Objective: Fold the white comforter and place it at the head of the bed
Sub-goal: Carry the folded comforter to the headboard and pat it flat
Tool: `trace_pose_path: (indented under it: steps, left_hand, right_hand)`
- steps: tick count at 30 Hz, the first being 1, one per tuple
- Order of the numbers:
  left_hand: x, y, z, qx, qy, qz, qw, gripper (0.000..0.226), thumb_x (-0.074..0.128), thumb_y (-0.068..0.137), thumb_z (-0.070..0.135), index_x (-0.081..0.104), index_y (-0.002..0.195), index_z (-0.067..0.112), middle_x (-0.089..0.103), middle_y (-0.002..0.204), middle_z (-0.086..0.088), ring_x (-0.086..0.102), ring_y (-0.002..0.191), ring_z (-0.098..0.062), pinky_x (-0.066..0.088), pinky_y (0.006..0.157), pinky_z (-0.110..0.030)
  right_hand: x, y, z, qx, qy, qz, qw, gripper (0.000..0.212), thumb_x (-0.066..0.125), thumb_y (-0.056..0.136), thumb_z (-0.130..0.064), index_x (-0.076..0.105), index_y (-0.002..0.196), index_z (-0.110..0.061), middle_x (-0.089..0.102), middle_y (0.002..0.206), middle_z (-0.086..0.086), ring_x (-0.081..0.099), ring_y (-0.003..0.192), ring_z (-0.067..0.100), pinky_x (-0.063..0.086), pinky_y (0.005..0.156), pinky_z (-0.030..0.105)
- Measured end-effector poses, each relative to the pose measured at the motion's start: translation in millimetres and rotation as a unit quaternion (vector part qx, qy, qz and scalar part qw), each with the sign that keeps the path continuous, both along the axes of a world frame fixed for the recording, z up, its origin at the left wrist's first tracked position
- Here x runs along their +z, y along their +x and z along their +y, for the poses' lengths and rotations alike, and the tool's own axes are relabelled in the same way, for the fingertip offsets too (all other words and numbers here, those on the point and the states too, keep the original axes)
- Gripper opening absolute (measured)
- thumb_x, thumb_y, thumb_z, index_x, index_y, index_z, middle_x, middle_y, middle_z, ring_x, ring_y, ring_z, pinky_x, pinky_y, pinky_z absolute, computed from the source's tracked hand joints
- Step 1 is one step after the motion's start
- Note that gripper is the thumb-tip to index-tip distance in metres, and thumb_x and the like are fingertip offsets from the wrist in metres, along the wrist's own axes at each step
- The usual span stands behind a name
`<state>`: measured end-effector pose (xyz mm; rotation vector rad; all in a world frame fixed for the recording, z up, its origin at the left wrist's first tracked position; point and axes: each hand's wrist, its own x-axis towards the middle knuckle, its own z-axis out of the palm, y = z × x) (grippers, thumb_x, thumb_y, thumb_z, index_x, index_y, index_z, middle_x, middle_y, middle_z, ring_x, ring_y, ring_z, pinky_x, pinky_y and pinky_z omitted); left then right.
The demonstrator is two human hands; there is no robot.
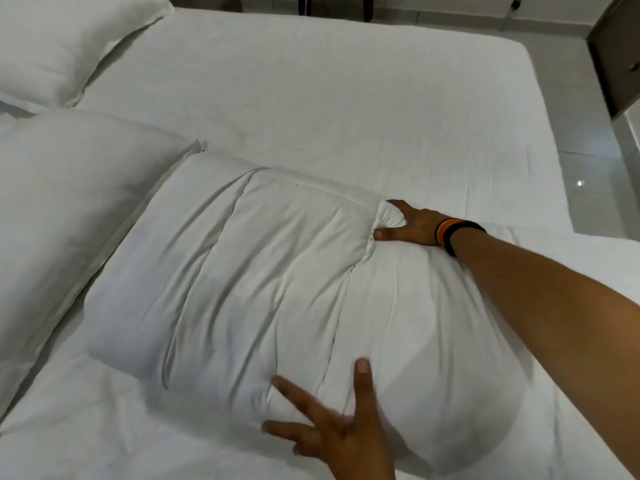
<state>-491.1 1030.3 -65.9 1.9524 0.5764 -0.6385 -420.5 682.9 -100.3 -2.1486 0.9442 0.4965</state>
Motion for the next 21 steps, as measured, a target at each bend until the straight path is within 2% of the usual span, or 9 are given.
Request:
trace_pose_path:
  steps: [2, 5, 7, 9, 12, 14, 17, 20, 21]
  left_hand:
    - [-2.9, 3.2, 3.6, 0.042, -0.063, 0.038, 0.996, 0.149, 0.086, 0.038, 0.075, -0.02, 0.142, 0.077, -0.031, 0.17, 0.003, -0.008, 0.163, -0.027, 0.017, 0.129, -0.053]
    - [-4.1, 7.3, 20.0, 0.038, -0.089, -0.018, 0.995, 0.157, 0.093, 0.037, 0.063, -0.011, 0.153, 0.067, 0.003, 0.175, -0.005, 0.013, 0.16, -0.025, 0.023, 0.128, -0.046]
    - [5.1, 11.0, 27.6, 0.029, -0.118, -0.086, 0.989, 0.154, 0.094, 0.038, 0.058, -0.002, 0.158, 0.061, 0.02, 0.172, 0.004, 0.029, 0.156, -0.021, 0.027, 0.125, -0.039]
    - [25.3, 17.8, 35.2, 0.015, -0.162, -0.119, 0.979, 0.143, 0.095, 0.043, 0.058, -0.001, 0.149, 0.073, 0.021, 0.171, 0.014, 0.035, 0.153, -0.014, 0.031, 0.125, -0.041]
    - [64.4, 36.4, 44.8, -0.004, -0.198, -0.182, 0.963, 0.125, 0.09, 0.05, 0.063, 0.004, 0.139, 0.08, 0.02, 0.162, 0.034, 0.031, 0.146, 0.005, 0.028, 0.123, -0.028]
    - [94.9, 61.9, 58.2, -0.034, -0.211, -0.218, 0.952, 0.114, 0.086, 0.055, 0.07, 0.007, 0.137, 0.082, 0.021, 0.158, 0.041, 0.029, 0.143, 0.013, 0.026, 0.121, -0.019]
    - [137.4, 117.7, 87.9, -0.107, -0.24, -0.252, 0.931, 0.115, 0.082, 0.055, 0.082, 0.018, 0.15, 0.071, 0.03, 0.163, 0.031, 0.034, 0.146, 0.013, 0.029, 0.122, -0.017]
    - [181.4, 199.8, 122.9, -0.19, -0.232, -0.3, 0.906, 0.112, 0.081, 0.058, 0.081, 0.031, 0.155, 0.056, 0.051, 0.142, 0.044, 0.046, 0.132, 0.022, 0.04, 0.11, -0.008]
    - [194.9, 224.3, 132.3, -0.221, -0.21, -0.304, 0.903, 0.109, 0.082, 0.062, 0.078, 0.032, 0.156, 0.054, 0.053, 0.142, 0.042, 0.047, 0.132, 0.02, 0.041, 0.11, -0.01]
  right_hand:
    - [8.7, -4.5, 10.4, -0.012, 0.024, -0.046, 0.999, 0.121, 0.074, 0.059, -0.089, 0.027, 0.16, -0.042, 0.041, 0.16, -0.012, 0.042, 0.147, 0.018, 0.03, 0.12, 0.038]
    - [35.7, -10.9, 35.9, -0.006, 0.062, -0.121, 0.991, 0.093, 0.082, 0.067, -0.075, 0.044, 0.147, -0.046, 0.051, 0.148, -0.021, 0.05, 0.137, 0.003, 0.032, 0.12, 0.034]
    - [59.6, -17.9, 52.4, -0.011, 0.08, -0.148, 0.986, 0.079, 0.083, 0.068, -0.072, 0.046, 0.136, -0.055, 0.055, 0.139, -0.026, 0.051, 0.126, -0.011, 0.034, 0.121, 0.034]
    - [86.4, -27.1, 69.2, -0.036, 0.088, -0.169, 0.981, 0.082, 0.08, 0.063, -0.081, 0.043, 0.133, -0.061, 0.052, 0.136, -0.035, 0.048, 0.122, -0.018, 0.034, 0.117, 0.028]
    - [127.6, -41.4, 91.0, -0.091, 0.082, -0.221, 0.968, 0.094, 0.073, 0.053, -0.093, 0.043, 0.136, -0.062, 0.051, 0.134, -0.039, 0.05, 0.124, -0.013, 0.033, 0.112, 0.023]
    - [155.9, -51.9, 112.0, -0.141, 0.071, -0.247, 0.956, 0.096, 0.07, 0.055, -0.094, 0.045, 0.14, -0.058, 0.053, 0.135, -0.035, 0.052, 0.126, -0.005, 0.033, 0.11, 0.024]
    - [195.5, -58.4, 153.9, -0.211, 0.078, -0.286, 0.931, 0.081, 0.068, 0.061, -0.094, 0.048, 0.134, -0.063, 0.057, 0.132, -0.03, 0.056, 0.12, -0.002, 0.038, 0.108, 0.032]
    - [230.9, -38.2, 210.6, -0.261, 0.084, -0.331, 0.903, 0.069, 0.066, 0.063, -0.095, 0.051, 0.125, -0.069, 0.061, 0.117, -0.04, 0.058, 0.11, -0.009, 0.043, 0.101, 0.032]
    - [241.5, -25.6, 232.7, -0.267, 0.09, -0.346, 0.895, 0.063, 0.065, 0.061, -0.096, 0.054, 0.118, -0.072, 0.063, 0.111, -0.041, 0.059, 0.105, -0.007, 0.044, 0.097, 0.032]
